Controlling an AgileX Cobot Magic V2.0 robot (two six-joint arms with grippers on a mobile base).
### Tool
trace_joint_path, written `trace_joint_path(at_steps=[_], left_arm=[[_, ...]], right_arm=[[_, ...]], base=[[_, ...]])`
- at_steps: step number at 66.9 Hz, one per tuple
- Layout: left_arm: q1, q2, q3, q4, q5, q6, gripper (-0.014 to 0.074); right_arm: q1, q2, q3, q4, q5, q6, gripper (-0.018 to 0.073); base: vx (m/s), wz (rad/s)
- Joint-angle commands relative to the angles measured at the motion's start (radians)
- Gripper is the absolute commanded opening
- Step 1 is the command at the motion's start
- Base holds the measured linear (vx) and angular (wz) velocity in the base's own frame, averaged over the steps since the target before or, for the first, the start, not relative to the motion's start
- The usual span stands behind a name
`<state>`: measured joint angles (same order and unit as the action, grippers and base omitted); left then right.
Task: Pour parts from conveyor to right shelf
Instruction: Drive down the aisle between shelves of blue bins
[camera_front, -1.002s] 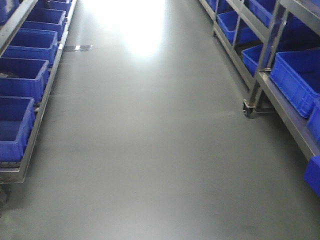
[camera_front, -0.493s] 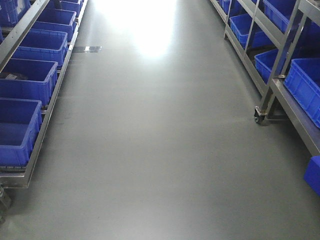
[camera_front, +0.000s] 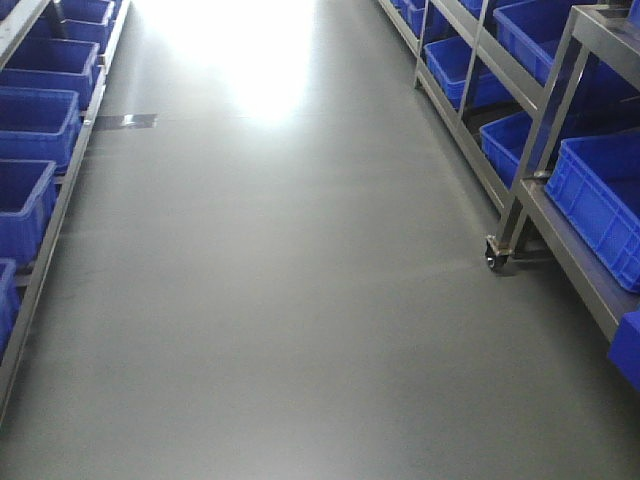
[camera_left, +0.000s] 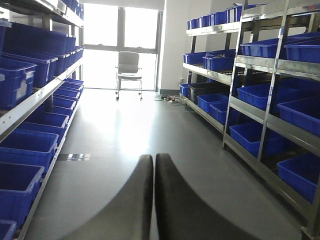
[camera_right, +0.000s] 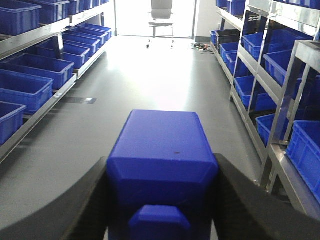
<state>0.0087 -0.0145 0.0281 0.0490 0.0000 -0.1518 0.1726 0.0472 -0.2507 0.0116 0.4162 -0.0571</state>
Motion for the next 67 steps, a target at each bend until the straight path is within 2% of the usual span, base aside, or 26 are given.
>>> trace_joint_path(at_steps=[1,28,67], left_arm=[[-0.002,-0.011,0.027,-0.009,-0.079,-0.007,-0.0006],[-0.002,-0.011,0.027,-0.009,-0.079,-0.007,-0.0006],[-0.002,-0.011,0.027,-0.009,-0.079,-0.007,-0.0006]], right_arm=[[0.001,0.012,-0.028,-0.005,-0.084,-0.008,-0.0001],[0.001,0.012,-0.028,-0.005,-0.084,-0.008,-0.0001],[0.001,0.012,-0.028,-0.005,-0.084,-0.008,-0.0001]], base=[[0.47,-0.20],[0.51,-0.08],[0.61,0.13]])
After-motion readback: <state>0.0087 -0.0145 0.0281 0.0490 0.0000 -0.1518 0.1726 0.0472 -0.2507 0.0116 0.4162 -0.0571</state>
